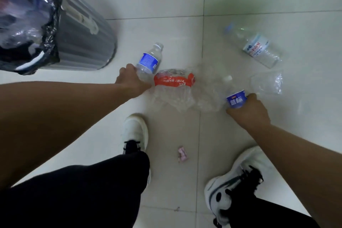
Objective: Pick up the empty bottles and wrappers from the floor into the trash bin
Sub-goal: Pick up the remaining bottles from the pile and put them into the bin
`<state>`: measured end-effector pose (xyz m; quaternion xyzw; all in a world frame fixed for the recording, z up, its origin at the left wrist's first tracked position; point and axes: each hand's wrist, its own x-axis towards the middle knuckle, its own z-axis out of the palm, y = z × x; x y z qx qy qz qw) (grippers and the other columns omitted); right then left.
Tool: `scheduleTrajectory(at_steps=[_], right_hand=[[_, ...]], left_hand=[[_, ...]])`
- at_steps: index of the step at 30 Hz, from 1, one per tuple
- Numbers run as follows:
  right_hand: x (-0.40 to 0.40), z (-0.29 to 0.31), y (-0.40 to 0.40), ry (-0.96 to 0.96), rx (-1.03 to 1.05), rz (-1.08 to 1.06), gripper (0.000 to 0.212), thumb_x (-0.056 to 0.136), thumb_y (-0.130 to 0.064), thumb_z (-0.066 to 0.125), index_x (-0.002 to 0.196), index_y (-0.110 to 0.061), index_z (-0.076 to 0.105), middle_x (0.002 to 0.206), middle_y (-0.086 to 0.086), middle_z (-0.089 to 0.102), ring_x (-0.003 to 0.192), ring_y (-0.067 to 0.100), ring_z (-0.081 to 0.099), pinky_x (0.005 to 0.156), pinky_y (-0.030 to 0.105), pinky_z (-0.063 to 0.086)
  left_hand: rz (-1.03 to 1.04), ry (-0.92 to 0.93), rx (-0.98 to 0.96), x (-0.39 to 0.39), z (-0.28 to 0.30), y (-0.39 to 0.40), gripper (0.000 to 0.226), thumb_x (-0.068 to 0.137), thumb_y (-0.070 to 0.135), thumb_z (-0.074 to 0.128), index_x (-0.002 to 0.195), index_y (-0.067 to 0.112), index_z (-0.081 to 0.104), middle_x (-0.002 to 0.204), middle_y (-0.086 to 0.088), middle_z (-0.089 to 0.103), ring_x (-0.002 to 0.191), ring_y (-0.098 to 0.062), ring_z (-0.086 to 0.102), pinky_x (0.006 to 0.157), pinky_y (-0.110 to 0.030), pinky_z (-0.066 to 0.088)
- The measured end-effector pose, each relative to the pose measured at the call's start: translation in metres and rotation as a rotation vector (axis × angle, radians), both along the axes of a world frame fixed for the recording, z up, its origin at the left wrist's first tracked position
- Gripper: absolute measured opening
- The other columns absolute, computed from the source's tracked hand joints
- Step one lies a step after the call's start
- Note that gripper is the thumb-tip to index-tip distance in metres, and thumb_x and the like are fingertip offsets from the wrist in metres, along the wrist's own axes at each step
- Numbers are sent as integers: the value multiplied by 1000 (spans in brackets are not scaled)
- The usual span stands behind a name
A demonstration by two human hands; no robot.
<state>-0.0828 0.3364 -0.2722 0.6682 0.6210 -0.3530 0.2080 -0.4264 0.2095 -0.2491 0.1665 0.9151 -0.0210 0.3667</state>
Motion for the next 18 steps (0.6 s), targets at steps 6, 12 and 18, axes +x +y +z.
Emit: scheduleTrajectory(at_steps=[6,12,18], right_hand=[[29,87,-13,34,-111,-74,64,73,-41,86,116,-12,48,104,13,65,96,36,65,83,41,51],[51,192,-17,55,-144,-95,58,70,-38,87,110,-13,54,94,6,64,84,28,64,76,36,48],[68,261,1,91,-120,-148,61,70,-42,87,114,-16,53,93,1,62,80,18,63,78,38,53]], left_hand=[[22,-47,43,25,93,-12,74,70,54,77,130,20,52,122,-3,46,100,-29,67,85,-43,59],[-23,-93,71,51,181,-15,77,60,56,76,128,23,57,123,-2,49,99,-23,66,83,-38,55],[-45,-111,138,65,233,-3,61,72,65,89,111,28,59,113,3,52,88,-12,65,67,-30,46]])
